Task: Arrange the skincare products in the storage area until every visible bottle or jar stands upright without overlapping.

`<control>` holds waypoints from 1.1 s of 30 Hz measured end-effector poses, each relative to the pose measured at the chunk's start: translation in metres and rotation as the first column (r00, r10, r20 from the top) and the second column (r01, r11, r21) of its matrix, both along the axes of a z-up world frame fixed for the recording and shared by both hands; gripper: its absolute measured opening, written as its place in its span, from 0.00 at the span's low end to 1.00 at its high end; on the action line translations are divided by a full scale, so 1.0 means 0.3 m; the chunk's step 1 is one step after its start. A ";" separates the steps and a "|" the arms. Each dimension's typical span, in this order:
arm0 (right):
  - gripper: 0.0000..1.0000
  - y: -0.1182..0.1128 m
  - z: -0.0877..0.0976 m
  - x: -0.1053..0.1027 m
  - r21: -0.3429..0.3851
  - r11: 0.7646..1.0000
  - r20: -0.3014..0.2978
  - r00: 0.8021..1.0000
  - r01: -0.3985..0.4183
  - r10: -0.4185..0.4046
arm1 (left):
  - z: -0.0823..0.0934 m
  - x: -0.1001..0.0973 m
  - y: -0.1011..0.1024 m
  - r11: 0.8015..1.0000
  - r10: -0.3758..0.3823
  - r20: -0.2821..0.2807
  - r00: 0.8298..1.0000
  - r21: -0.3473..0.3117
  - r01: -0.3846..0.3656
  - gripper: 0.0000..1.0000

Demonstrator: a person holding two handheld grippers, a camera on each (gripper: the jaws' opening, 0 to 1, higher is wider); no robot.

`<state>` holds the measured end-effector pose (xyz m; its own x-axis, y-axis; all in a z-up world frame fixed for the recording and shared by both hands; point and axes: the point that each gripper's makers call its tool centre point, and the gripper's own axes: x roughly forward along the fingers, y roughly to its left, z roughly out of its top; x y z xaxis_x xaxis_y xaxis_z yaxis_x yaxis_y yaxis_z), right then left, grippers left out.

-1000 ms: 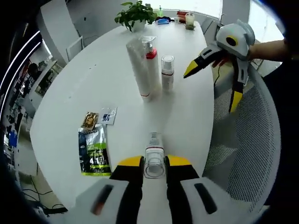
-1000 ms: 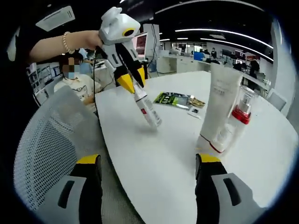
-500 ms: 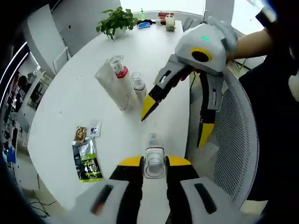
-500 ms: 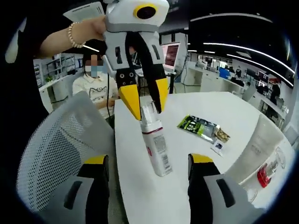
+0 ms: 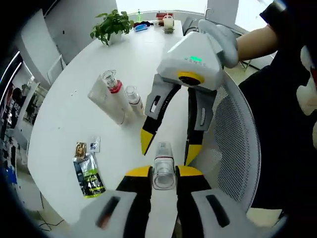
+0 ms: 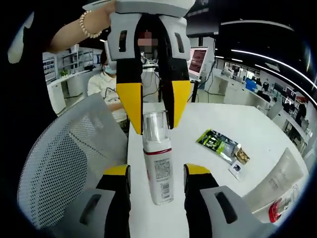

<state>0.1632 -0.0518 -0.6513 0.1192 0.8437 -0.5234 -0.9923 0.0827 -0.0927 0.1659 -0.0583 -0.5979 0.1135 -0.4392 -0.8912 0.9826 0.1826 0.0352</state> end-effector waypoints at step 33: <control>0.20 -0.131 0.155 -0.015 0.382 0.873 -0.393 0.908 0.304 -0.144 | 0.121 -0.011 -0.127 0.825 0.114 -0.136 0.984 -0.539 -0.170 0.44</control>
